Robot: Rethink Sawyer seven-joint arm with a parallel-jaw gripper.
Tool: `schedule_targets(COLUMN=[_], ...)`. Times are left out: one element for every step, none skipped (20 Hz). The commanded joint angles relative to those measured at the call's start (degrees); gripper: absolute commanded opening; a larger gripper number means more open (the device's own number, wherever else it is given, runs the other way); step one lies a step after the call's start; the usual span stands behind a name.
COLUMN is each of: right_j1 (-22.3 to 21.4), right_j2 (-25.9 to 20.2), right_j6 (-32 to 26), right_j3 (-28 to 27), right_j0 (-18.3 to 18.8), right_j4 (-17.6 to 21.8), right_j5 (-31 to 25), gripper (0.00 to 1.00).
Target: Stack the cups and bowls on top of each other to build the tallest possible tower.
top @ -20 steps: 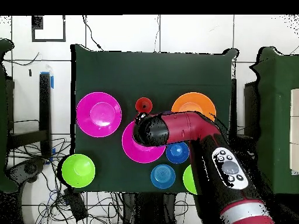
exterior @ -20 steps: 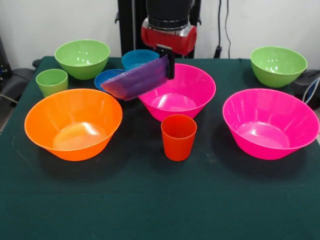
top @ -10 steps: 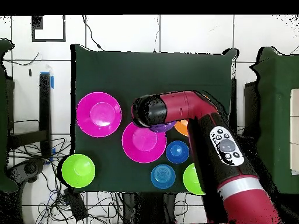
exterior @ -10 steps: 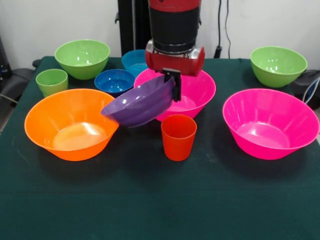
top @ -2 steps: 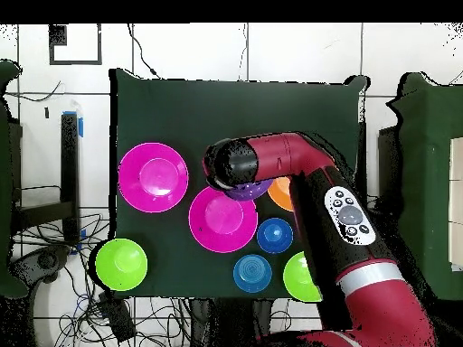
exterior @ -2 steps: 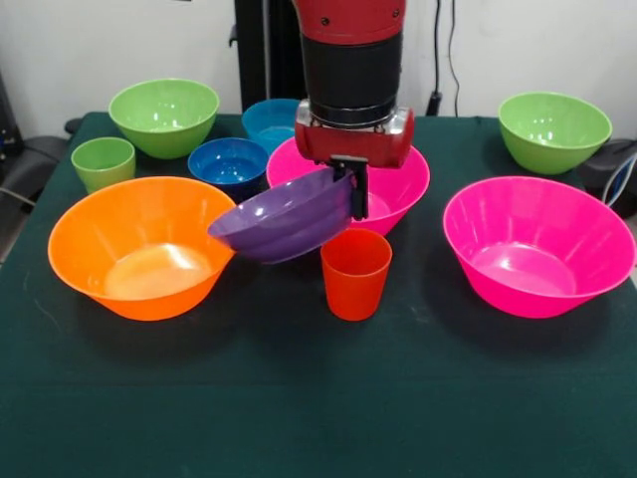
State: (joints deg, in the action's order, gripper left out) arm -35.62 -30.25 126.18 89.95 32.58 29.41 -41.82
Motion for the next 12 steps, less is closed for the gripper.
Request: schedule_targets(right_j1=[0.90, 0.64, -0.02, -1.76, -2.68, -3.39, -4.10, -4.71, -6.04, -6.86, -8.37, -9.23], right_j2=[-1.81, -1.88, -1.95, -2.12, -2.36, -2.58, -2.80, -3.01, -3.36, -3.65, -3.95, -4.14], right_j6=[-18.62, -18.94, -19.28, -20.05, -20.52, -20.86, -21.21, -21.36, -21.79, -21.96, -22.24, -22.34], right_j3=[3.04, 3.38, 4.28, 6.77, 8.32, 9.48, 10.64, 11.53, 13.15, 14.15, 15.81, 16.75], right_j0=[3.47, 3.72, 4.28, 5.81, 6.88, 7.75, 8.62, 9.28, 10.28, 10.93, 11.92, 12.48], right_j4=[6.35, 6.42, 6.42, 6.60, 6.78, 6.86, 6.94, 6.95, 6.72, 6.58, 6.20, 6.01], right_j5=[-1.88, -2.11, -2.20, -1.91, -1.60, -1.47, -1.33, -1.36, -1.62, -1.79, -2.21, -2.44], gripper=[0.00, 0.00, 0.00, 0.00, 0.00, 0.00, 0.00, 0.00, 0.00, 0.00, 0.00, 0.00])
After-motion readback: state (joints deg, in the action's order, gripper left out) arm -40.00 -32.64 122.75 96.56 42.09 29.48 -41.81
